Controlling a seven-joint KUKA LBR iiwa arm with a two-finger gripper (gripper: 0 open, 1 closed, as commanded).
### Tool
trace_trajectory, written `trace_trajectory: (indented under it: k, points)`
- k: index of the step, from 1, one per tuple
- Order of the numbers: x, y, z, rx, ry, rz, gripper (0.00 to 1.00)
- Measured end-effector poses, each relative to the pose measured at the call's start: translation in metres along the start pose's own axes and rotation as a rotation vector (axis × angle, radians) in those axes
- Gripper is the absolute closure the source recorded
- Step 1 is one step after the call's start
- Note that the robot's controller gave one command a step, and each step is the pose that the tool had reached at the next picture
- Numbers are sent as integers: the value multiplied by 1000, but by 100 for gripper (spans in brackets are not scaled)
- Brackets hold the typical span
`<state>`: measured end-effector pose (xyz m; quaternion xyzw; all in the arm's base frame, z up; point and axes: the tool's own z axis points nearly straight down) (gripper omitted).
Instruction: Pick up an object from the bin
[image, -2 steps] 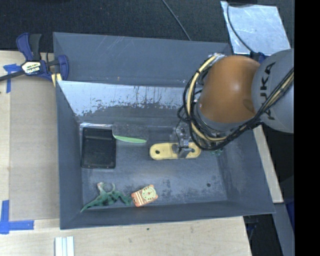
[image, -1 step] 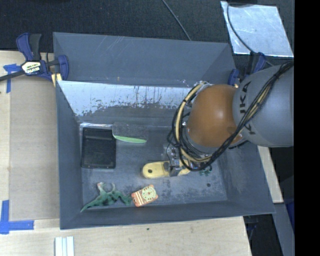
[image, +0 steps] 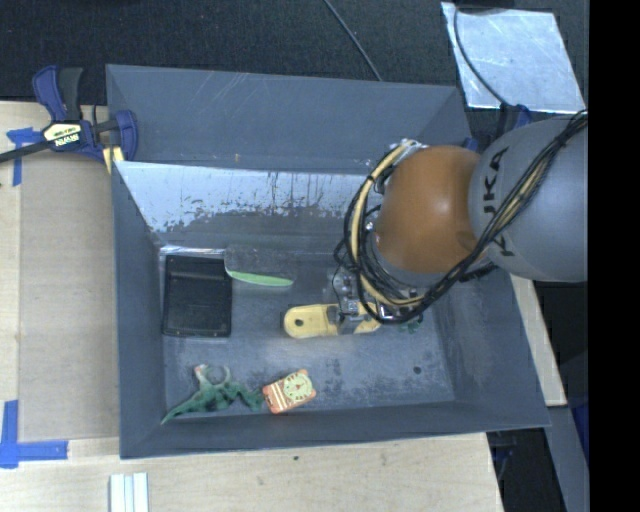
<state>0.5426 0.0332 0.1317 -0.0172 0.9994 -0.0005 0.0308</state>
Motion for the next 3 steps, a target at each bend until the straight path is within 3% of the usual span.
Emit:
trace_trajectory:
  k: [1, 2, 3]
  points:
    - [4, 12, 2, 1, -11, -7, 100]
    - [-23, -17, -15, 2, -10, -52, 100]
    - [-16, -14, -37, 5, -9, -38, 100]
